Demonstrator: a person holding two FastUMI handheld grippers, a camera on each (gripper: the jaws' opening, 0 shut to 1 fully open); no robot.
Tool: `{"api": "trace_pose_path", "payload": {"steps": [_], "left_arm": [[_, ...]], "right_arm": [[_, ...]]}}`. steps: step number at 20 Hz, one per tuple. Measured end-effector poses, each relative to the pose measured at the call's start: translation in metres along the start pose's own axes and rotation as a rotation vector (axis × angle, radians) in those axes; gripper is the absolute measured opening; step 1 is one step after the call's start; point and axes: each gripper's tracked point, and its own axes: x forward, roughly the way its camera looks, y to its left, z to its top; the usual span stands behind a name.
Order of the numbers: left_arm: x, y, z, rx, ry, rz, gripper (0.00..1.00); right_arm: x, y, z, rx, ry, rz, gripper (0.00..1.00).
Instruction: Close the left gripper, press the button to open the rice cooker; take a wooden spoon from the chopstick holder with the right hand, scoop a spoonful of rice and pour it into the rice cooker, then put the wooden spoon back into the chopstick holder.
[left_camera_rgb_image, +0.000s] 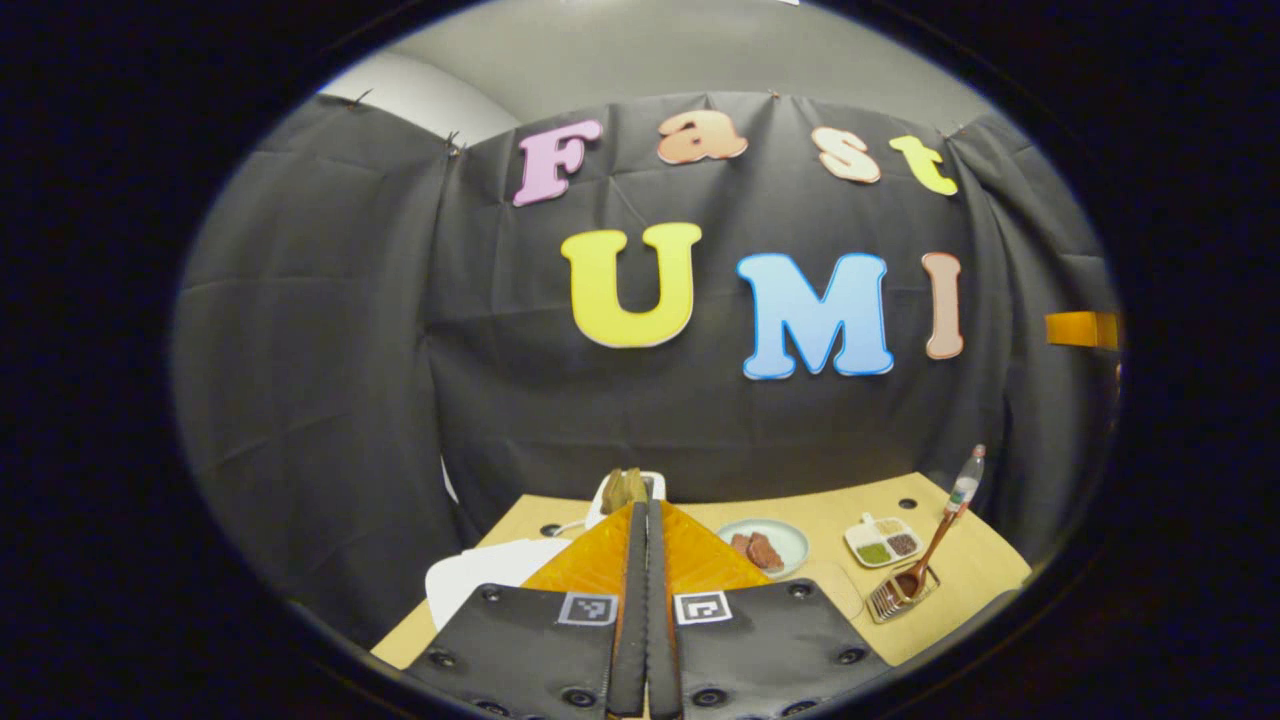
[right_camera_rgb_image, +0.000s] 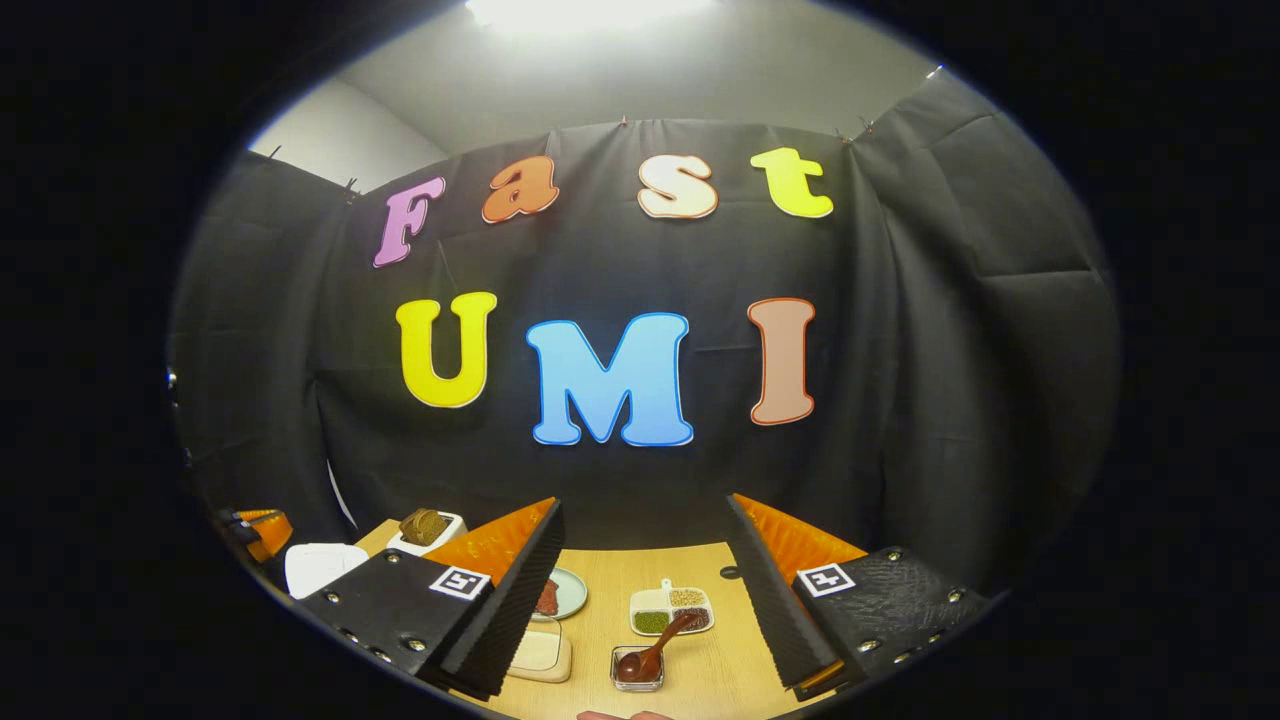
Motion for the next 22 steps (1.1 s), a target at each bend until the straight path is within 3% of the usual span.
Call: {"api": "trace_pose_path", "payload": {"steps": [5, 7, 11, 12, 14, 16, 17, 21, 22], "left_arm": [[0.006, 0.026, -0.056, -0.103, 0.145, 0.006, 0.11], [0.012, 0.039, -0.086, -0.133, 0.218, 0.030, 0.07], [0.010, 0.059, -0.131, -0.118, 0.314, 0.073, 0.10], [0.011, 0.060, -0.137, -0.119, 0.327, 0.074, 0.03], [0.015, 0.063, -0.151, -0.118, 0.353, 0.071, 0.11], [0.021, 0.063, -0.161, -0.112, 0.387, 0.071, 0.07], [0.025, 0.067, -0.165, -0.107, 0.400, 0.080, 0.11], [0.027, 0.070, -0.187, -0.131, 0.478, 0.094, 0.07], [0.032, 0.072, -0.185, -0.113, 0.459, 0.088, 0.11]], "right_arm": [[0.002, -0.006, -0.012, 0.011, 0.031, -0.009, 0.96], [0.002, -0.008, -0.015, 0.016, 0.040, -0.012, 0.96], [0.001, -0.015, -0.021, -0.006, 0.056, -0.026, 0.96], [0.000, -0.017, -0.021, -0.008, 0.056, -0.031, 0.96], [0.000, -0.019, -0.021, -0.005, 0.059, -0.035, 0.96], [0.000, -0.018, -0.023, 0.001, 0.064, -0.034, 0.96], [0.000, -0.018, -0.024, 0.000, 0.068, -0.033, 0.96], [-0.003, -0.021, -0.025, -0.018, 0.075, -0.042, 0.96], [-0.004, -0.022, -0.025, -0.019, 0.076, -0.046, 0.96]]}}
